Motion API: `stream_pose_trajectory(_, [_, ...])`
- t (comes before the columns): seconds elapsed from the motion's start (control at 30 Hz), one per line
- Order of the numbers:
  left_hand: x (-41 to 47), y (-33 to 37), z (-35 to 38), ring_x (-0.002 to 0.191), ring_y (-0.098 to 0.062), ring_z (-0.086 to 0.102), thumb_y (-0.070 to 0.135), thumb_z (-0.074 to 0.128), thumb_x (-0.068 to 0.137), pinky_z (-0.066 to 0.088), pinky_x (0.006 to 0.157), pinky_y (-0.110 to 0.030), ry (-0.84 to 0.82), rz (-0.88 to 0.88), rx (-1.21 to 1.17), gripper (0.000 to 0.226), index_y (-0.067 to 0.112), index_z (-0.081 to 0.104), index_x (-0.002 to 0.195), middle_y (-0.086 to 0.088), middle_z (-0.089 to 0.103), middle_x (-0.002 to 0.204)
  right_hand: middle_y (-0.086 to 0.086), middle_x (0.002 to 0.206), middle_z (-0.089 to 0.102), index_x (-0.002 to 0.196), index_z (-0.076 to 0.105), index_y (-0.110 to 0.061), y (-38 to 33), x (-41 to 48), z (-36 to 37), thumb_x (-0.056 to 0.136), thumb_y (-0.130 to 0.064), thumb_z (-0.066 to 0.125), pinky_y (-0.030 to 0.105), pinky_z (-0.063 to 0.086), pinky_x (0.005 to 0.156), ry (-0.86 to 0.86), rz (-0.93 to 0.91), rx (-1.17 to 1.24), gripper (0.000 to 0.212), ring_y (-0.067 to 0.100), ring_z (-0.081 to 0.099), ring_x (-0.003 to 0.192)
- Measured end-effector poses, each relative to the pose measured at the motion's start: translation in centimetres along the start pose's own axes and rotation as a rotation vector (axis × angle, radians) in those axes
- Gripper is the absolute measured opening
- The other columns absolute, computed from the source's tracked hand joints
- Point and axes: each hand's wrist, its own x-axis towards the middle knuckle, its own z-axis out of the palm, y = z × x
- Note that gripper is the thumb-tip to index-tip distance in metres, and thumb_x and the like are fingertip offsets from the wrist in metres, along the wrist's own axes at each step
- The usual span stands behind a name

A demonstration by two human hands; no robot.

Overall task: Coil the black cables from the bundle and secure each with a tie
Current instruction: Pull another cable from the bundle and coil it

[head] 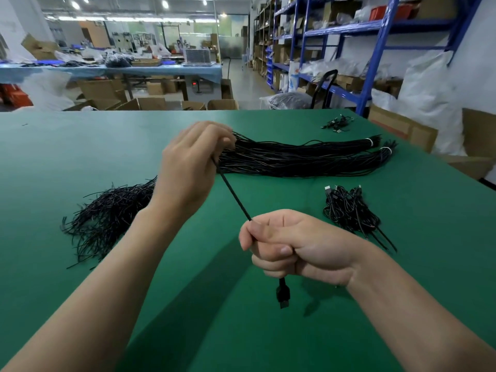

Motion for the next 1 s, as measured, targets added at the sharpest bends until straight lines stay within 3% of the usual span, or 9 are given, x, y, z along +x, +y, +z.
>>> stream_pose_trajectory(0.07, [0.3,0.0,-1.2,0.097,-0.030,0.068,0.008,0.042,0.109,0.054,0.081,-0.046,0.105,0.001,-0.014,0.030,-0.002,0.065,0.094,-0.012,0.070,0.098,-0.008,0.053,0.033,0.093,0.065,-0.010,-0.3,-0.3,-0.2,0.108,-0.023,0.045,0.019,0.030,0.050,-0.023,-0.014,-0.019,0.028,0.009,0.027,0.048])
stream_pose_trajectory(0.13, [0.6,0.3,-1.6,0.088,-0.024,0.063,0.013,0.039,0.111,0.050,0.075,-0.038,0.089,0.025,0.017,0.030,0.003,0.064,0.097,-0.006,0.065,0.092,-0.008,0.053,0.035,0.094,0.066,-0.011,-0.4,-0.3,-0.4,0.108,-0.023,0.045,0.019,0.031,0.050,-0.029,-0.010,-0.034,0.028,0.009,0.028,0.048])
stream_pose_trajectory(0.2, [0.0,0.7,-1.2,0.085,-0.021,0.056,0.018,0.039,0.110,0.043,0.073,-0.032,-0.081,0.002,0.028,0.028,0.009,0.064,0.102,0.003,0.059,0.090,-0.008,0.053,0.035,0.094,0.065,-0.010,0.0,-0.2,-0.5,0.107,-0.022,0.045,0.019,0.029,0.050,0.008,0.003,-0.009,0.027,0.009,0.026,0.048])
stream_pose_trajectory(0.33, [-3.2,0.9,0.7,0.096,-0.025,0.057,0.009,0.053,0.101,0.046,0.083,-0.040,-0.434,-0.072,0.076,0.023,0.011,0.064,0.120,-0.003,0.063,0.105,-0.008,0.053,0.032,0.092,0.061,-0.008,1.4,-0.2,-0.7,0.107,-0.019,0.042,0.019,0.023,0.046,0.147,-0.002,0.136,0.026,0.006,0.023,0.046])
stream_pose_trajectory(0.4, [-4.7,1.1,1.1,0.097,-0.023,0.057,0.011,0.057,0.100,0.045,0.086,-0.039,-0.507,-0.083,0.062,0.029,0.014,0.059,0.129,-0.001,0.059,0.106,-0.008,0.054,0.030,0.093,0.060,-0.007,1.9,-0.4,-0.9,0.106,-0.019,0.043,0.018,0.022,0.044,0.217,-0.012,0.176,0.025,0.005,0.023,0.046])
stream_pose_trajectory(0.5, [-6.4,2.4,1.1,0.099,-0.017,0.055,0.031,0.047,0.104,0.044,0.089,-0.038,-0.557,-0.040,-0.010,0.032,0.021,0.055,0.133,0.005,0.056,0.110,-0.008,0.054,0.030,0.093,0.060,-0.007,2.4,-1.0,-1.4,0.103,-0.020,0.047,0.018,0.023,0.043,0.291,-0.029,0.208,0.022,0.005,0.024,0.045])
stream_pose_trajectory(0.57, [-7.0,3.1,1.0,0.095,-0.019,0.054,0.036,0.041,0.106,0.045,0.085,-0.040,-0.577,-0.014,-0.038,0.034,0.023,0.060,0.131,0.003,0.056,0.105,-0.007,0.055,0.031,0.093,0.062,-0.007,2.7,-1.5,-1.6,0.103,-0.021,0.048,0.018,0.025,0.043,0.305,-0.026,0.216,0.022,0.005,0.026,0.046])
stream_pose_trajectory(0.73, [-6.8,3.2,1.0,0.075,-0.022,0.051,0.035,0.054,0.101,0.046,0.068,-0.046,-0.448,-0.038,-0.049,0.027,0.023,0.079,0.103,-0.001,0.050,0.080,-0.004,0.058,0.039,0.096,0.062,-0.005,4.5,-2.2,-1.1,0.105,-0.020,0.047,0.018,0.028,0.046,0.259,0.059,0.226,0.024,0.007,0.030,0.049])
stream_pose_trajectory(1.0, [-7.9,3.8,1.2,0.077,-0.018,0.052,0.040,0.057,0.098,0.047,0.070,-0.044,-0.464,-0.177,-0.155,0.025,0.026,0.079,0.097,0.003,0.051,0.080,-0.004,0.060,0.039,0.096,0.063,-0.005,5.5,-2.6,-0.9,0.106,-0.017,0.045,0.018,0.026,0.048,0.283,0.060,0.189,0.024,0.007,0.028,0.051])
